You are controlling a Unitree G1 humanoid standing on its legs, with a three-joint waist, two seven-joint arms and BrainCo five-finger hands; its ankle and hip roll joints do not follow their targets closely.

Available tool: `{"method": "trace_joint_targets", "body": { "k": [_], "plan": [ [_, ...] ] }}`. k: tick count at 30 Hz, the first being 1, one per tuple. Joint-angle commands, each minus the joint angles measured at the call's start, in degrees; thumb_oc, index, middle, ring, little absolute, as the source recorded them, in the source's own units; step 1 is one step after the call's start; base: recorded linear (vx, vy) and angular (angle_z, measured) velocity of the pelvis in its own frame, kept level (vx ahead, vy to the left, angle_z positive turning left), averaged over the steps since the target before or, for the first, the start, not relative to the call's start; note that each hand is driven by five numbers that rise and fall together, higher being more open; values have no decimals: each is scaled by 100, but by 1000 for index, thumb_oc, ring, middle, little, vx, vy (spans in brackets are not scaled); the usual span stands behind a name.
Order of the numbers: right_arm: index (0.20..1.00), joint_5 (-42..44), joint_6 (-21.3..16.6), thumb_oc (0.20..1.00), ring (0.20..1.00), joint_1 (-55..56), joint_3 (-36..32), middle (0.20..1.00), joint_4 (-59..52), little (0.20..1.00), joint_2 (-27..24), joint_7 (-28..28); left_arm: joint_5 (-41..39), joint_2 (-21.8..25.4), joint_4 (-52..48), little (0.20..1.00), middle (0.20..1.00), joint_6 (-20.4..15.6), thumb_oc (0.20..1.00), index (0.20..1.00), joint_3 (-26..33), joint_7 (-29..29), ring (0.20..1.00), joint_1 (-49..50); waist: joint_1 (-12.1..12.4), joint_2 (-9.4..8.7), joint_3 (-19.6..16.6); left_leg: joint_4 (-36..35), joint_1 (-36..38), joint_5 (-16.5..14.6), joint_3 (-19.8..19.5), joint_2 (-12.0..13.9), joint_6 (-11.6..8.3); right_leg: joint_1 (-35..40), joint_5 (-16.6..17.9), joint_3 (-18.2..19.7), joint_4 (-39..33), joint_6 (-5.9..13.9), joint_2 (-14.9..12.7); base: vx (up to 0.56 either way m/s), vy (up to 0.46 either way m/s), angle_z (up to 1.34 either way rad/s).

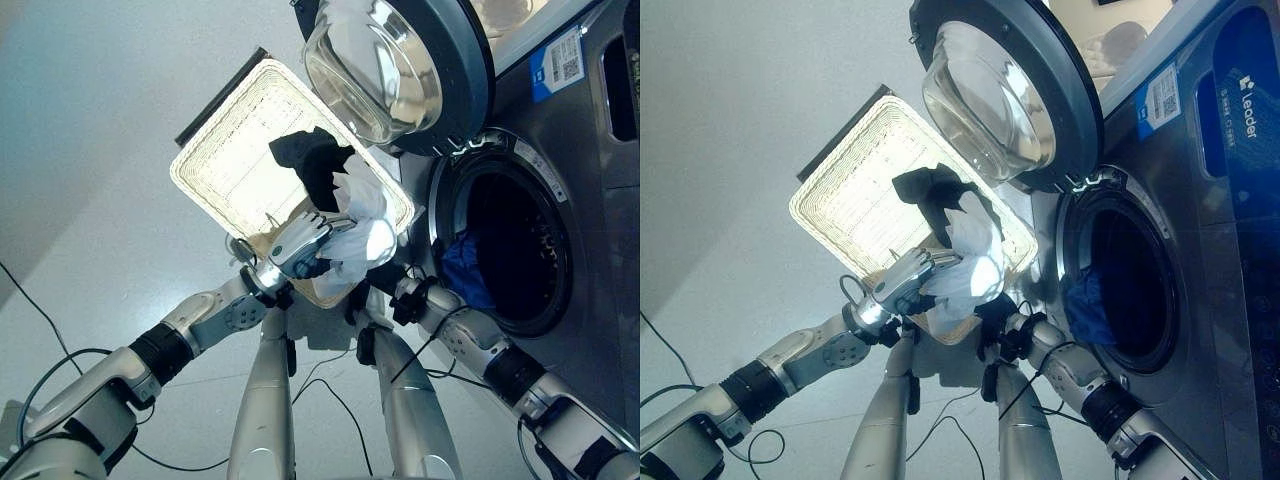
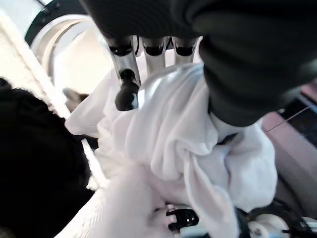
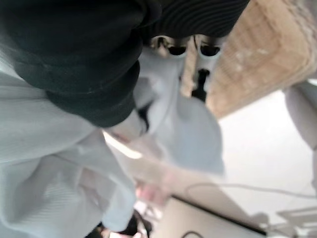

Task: Put the clothes into the washing machine.

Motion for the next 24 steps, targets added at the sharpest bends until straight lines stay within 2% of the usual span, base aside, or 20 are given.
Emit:
{"method": "trace_joint_targets", "body": {
  "k": [1, 8, 13, 15, 16, 20, 22, 23, 24],
  "plan": [
    [200, 4, -571, 200, 200, -59, -14, 200, -459, 200, 193, 226, -150, -395, 39, 200, 200, 300, 200, 200, -40, -275, 200, 59, -230, -34, -100, 186, 125, -600, 338, -501, 138, 381, 1154, -82, -1433, 813, 18, 0, 0, 0],
    [200, -63, -880, 200, 200, 21, -63, 200, -293, 200, 171, 121, -455, -362, 447, 200, 200, 711, 200, 200, 21, -258, 200, 228, -238, 13, -100, 200, 104, -581, 334, -494, 131, 359, 1152, -76, -1411, 818, 17, 0, 0, 0],
    [200, -60, -1096, 200, 200, 93, -160, 200, -165, 200, 249, -31, -1199, -511, 719, 200, 200, 828, 200, 200, 308, -157, 200, 551, -210, 39, -100, 155, 141, -575, 338, -480, 124, 396, 1144, -83, -1450, 826, 16, 0, 0, 0],
    [200, -70, -1111, 200, 200, 72, -173, 200, -141, 200, 259, -30, -1236, -528, 736, 200, 200, 822, 200, 200, 346, -166, 200, 549, -209, 40, -100, 169, 90, -557, 333, -481, 125, 354, 1165, -91, -1449, 825, 10, -5, -6, -2],
    [200, -122, -1159, 200, 200, 97, -204, 200, -104, 200, 297, -64, -1533, -637, 794, 200, 200, 859, 200, 200, 459, -198, 200, 656, -197, 42, -100, 174, 77, -554, 316, -483, 125, 348, 1163, -99, -1447, 823, 6, 0, 0, 0],
    [200, -141, -1182, 200, 200, 178, -286, 200, -126, 200, 337, -120, -1689, -747, 797, 200, 200, 961, 200, 200, 588, -315, 200, 824, -179, 49, -100, 166, 115, -572, 298, -489, 129, 390, 1145, -110, -1456, 826, 4, -4, -21, 0],
    [200, -99, -1183, 200, 200, 195, -314, 200, -147, 200, 376, -171, -1764, -805, 813, 460, 460, 1046, 460, 460, 632, -361, 460, 872, -176, 50, -100, 164, 114, -564, 299, -493, 136, 388, 1157, -119, -1461, 825, 2, -5, -37, 0],
    [200, -6, -1186, 200, 200, 203, -352, 200, -133, 200, 380, -161, -1858, -807, 811, 1000, 1000, 1123, 1000, 1000, 666, -387, 1000, 894, -174, 49, -100, 159, 120, -561, 299, -495, 134, 398, 1163, -127, -1475, 826, 1, 0, 0, 0],
    [200, 91, -1181, 200, 200, 220, -375, 200, -135, 200, 394, -167, -1883, -816, 815, 1000, 1000, 1217, 1000, 1000, 689, -372, 1000, 917, -174, 53, -100, 154, 125, -555, 300, -495, 134, 405, 1169, -128, -1484, 824, 1, 0, 0, 0]
  ]
}}
